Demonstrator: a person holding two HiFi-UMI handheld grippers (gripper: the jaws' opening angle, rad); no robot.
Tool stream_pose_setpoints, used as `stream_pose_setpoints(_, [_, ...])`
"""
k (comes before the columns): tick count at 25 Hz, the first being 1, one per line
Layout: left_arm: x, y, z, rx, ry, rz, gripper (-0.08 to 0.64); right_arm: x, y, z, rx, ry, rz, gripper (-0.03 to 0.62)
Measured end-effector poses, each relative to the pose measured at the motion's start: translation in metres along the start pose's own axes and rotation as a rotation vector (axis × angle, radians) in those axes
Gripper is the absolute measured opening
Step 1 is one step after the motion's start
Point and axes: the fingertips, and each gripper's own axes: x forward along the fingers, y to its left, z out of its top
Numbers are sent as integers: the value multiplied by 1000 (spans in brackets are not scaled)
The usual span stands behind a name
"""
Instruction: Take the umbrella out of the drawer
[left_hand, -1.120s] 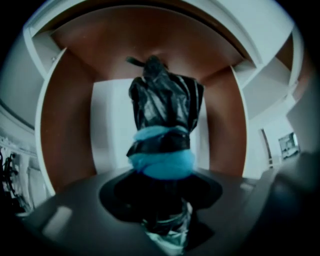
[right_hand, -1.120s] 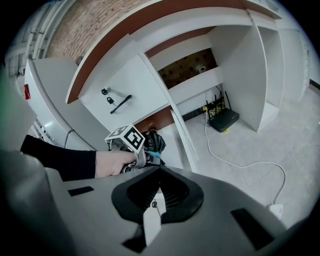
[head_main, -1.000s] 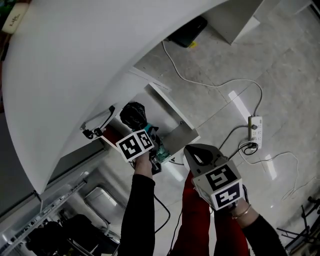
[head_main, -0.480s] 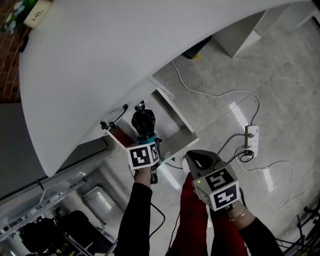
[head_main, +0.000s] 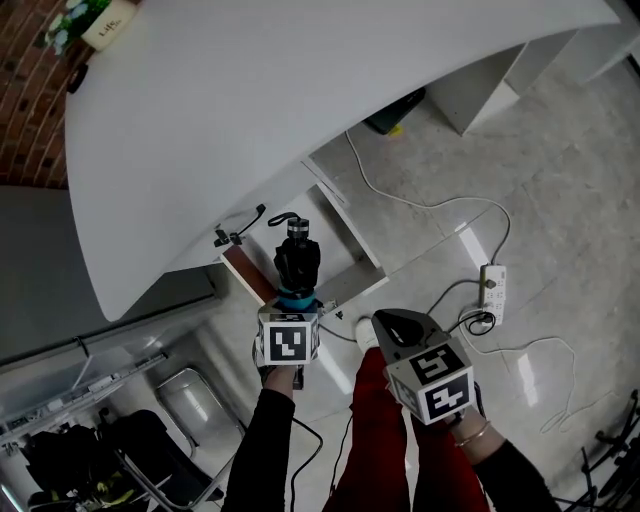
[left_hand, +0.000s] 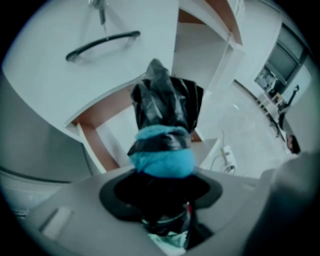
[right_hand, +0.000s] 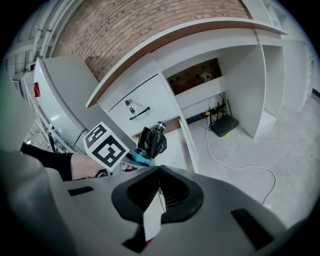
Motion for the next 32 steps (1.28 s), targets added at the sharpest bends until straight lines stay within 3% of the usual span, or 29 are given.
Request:
stream_pose_setpoints(3, [-21, -15, -4, 30, -30, -15, 224, -13, 3, -2, -10, 0, 4, -3])
stream_pose_setpoints(11, [-79, -43, -22, 12, -85, -8, 224, -50, 3, -2, -49, 2, 16, -2])
stream_pose_setpoints(16, [-119, -58, -36, -63, -140, -3, 224, -74, 14, 1, -79, -2, 32, -3])
stream_pose_setpoints(32, [-270, -105, -43, -177, -321, 56, 224, -161, 62, 37, -226, -33, 130, -2])
